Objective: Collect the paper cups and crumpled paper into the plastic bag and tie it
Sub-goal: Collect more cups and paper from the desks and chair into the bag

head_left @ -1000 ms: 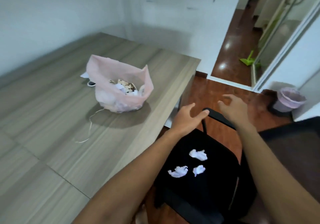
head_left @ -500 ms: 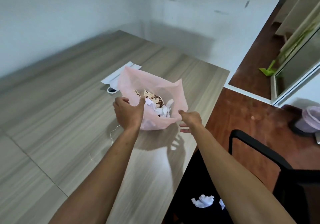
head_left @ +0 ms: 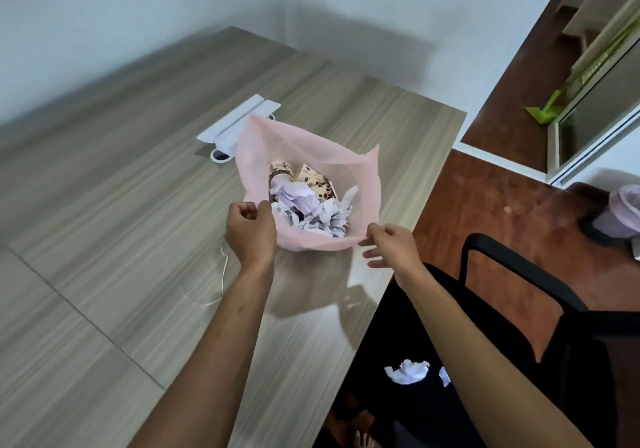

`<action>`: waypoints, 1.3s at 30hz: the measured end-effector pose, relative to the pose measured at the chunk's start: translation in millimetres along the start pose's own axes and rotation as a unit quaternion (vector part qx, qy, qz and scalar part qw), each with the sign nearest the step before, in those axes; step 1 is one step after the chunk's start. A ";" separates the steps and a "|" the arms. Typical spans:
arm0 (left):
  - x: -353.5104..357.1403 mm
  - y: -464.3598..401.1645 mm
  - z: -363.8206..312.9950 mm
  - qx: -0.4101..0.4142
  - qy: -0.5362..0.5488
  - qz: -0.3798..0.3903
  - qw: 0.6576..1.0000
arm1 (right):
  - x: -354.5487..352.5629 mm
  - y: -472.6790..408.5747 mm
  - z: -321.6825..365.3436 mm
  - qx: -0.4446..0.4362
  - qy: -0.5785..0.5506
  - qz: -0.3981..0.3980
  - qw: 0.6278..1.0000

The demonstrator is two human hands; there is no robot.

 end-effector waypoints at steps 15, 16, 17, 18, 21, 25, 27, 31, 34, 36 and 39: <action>-30.6 67.6 46.3 -0.013 -0.004 -0.057 0.998 | -47.8 13.4 -136.2 0.094 -0.045 0.132 0.986; -30.2 67.9 48.4 -0.011 -0.004 -0.058 0.998 | -56.4 0.0 -162.3 0.117 -0.010 0.083 0.990; -30.1 68.2 50.4 -0.007 0.001 -0.061 0.998 | -64.9 -11.5 -190.6 0.132 0.049 0.037 0.989; -30.0 68.1 52.6 0.000 0.006 -0.064 0.998 | -72.4 -19.9 -219.3 0.149 0.111 0.004 0.983; -29.9 70.3 57.8 0.025 0.023 -0.064 0.997 | -74.4 -30.2 -298.2 0.216 0.212 0.014 0.953; -29.0 76.4 69.7 0.035 0.043 -0.047 0.997 | -61.2 -48.8 -365.2 0.220 0.287 0.034 0.932; -28.5 82.1 76.4 0.037 0.049 -0.036 0.997 | -52.7 -60.6 -392.5 0.204 0.304 0.046 0.930; -29.0 92.7 88.1 0.043 0.042 -0.014 0.998 | -52.0 -68.1 -416.2 0.196 0.310 -0.004 0.930; -29.2 96.3 89.3 0.045 0.034 0.004 0.998 | -55.7 -61.6 -396.8 0.177 0.292 -0.047 0.939; -29.8 94.8 86.5 0.032 0.044 0.010 0.998 | -60.1 -51.8 -365.6 0.152 0.249 -0.081 0.953; -28.3 86.6 76.5 0.028 0.039 0.002 0.999 | -68.5 -31.0 -293.0 0.089 0.141 -0.127 0.978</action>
Point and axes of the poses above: each hand's wrist, its own y-axis away from the middle knuckle, its own x-axis out of the palm, z = x × y, the point moved 7 cm from there along -y, towards the middle knuckle, and after that the axes turned 11 degrees about -z, right-handed, at the moved point
